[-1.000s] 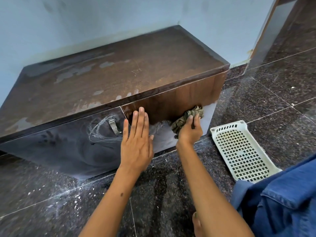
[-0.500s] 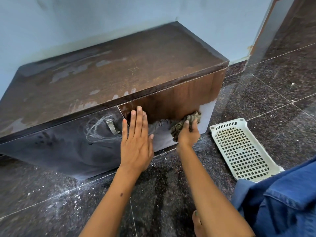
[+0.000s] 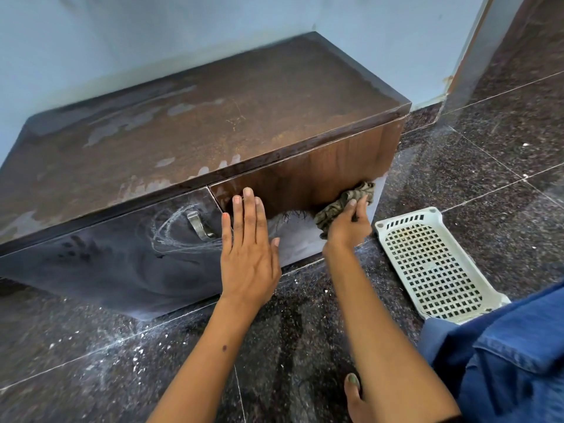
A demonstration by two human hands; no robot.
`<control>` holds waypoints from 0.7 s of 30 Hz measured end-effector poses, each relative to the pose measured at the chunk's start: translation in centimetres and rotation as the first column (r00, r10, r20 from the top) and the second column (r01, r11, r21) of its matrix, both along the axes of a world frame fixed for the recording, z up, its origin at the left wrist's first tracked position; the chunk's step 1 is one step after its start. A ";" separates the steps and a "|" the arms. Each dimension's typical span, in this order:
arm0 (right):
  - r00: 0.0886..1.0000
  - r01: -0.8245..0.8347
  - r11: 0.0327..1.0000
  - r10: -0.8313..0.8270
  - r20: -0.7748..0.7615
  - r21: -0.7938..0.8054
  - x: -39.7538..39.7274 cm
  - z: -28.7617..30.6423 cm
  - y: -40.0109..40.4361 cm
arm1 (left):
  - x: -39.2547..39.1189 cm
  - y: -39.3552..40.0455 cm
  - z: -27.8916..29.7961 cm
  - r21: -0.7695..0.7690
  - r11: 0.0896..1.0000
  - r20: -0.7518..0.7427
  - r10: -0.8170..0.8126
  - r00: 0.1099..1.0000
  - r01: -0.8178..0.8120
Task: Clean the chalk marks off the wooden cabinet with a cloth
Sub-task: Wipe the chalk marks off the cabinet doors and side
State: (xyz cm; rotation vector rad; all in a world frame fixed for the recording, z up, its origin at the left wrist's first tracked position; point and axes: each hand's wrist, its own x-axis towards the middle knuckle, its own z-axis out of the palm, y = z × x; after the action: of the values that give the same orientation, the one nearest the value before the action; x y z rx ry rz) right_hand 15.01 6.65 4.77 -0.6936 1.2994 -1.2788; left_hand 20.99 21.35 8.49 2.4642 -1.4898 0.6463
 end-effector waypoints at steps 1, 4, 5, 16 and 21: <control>0.999 -0.007 0.996 0.004 0.032 0.083 -0.6 -0.3 -0.7 | -0.1 0.0 0.0 0.003 1.000 0.000 0.001 1.000 -0.001; 0.993 -0.060 0.977 0.038 0.110 0.204 -1.8 0.1 -1.9 | -0.1 0.1 0.0 0.019 1.000 0.005 0.007 1.000 -0.007; 0.994 -0.065 0.981 0.047 0.100 0.181 -1.9 1.1 -1.7 | -0.2 0.1 0.0 0.022 1.000 0.006 0.015 1.000 -0.015; 0.997 0.006 0.996 -0.012 -0.070 -0.089 0.0 1.4 0.1 | -1.0 -0.2 0.2 0.026 0.997 0.039 0.073 0.997 -0.074; 1.000 0.019 0.993 -0.019 0.002 0.116 -1.1 1.9 -1.0 | -1.0 -0.4 0.5 0.037 0.997 0.055 0.062 0.997 -0.064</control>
State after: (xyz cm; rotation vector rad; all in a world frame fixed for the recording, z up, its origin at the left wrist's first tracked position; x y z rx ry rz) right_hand 13.91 5.60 6.71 -0.5985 1.3693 -1.2092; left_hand 19.97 20.97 8.95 2.5518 -1.4614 0.7069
